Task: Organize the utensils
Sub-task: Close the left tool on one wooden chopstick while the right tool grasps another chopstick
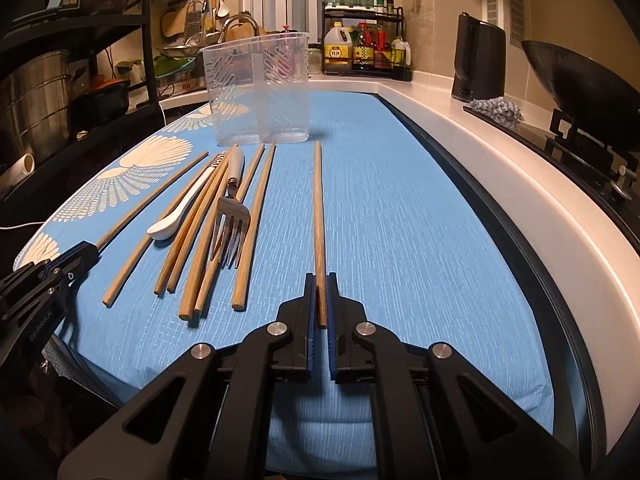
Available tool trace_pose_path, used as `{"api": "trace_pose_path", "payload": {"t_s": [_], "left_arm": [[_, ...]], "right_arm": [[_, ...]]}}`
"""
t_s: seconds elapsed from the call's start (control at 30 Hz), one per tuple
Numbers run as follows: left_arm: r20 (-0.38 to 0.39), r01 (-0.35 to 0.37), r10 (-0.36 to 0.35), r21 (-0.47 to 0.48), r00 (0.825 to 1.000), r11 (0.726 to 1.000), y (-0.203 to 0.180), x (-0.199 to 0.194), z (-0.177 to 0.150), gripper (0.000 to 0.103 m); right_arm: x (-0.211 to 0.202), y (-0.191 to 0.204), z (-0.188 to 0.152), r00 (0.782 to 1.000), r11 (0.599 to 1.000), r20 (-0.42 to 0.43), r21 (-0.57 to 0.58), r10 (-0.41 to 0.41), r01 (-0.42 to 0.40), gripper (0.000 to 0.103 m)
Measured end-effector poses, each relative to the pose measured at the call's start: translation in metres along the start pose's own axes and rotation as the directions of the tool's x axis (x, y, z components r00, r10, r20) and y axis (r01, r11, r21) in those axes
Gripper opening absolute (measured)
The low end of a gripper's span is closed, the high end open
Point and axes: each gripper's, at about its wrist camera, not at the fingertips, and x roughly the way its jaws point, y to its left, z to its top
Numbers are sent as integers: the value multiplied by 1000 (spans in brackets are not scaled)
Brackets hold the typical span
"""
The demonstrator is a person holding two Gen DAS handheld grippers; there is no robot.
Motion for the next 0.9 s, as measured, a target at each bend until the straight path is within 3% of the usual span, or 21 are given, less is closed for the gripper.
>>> {"api": "trace_pose_path", "payload": {"t_s": [0.9], "left_arm": [[5,-8,8,11,1000,1000,1,-3,-3,6]], "right_arm": [[5,-4,5,999,999,-23,43,33,-32,8]]}}
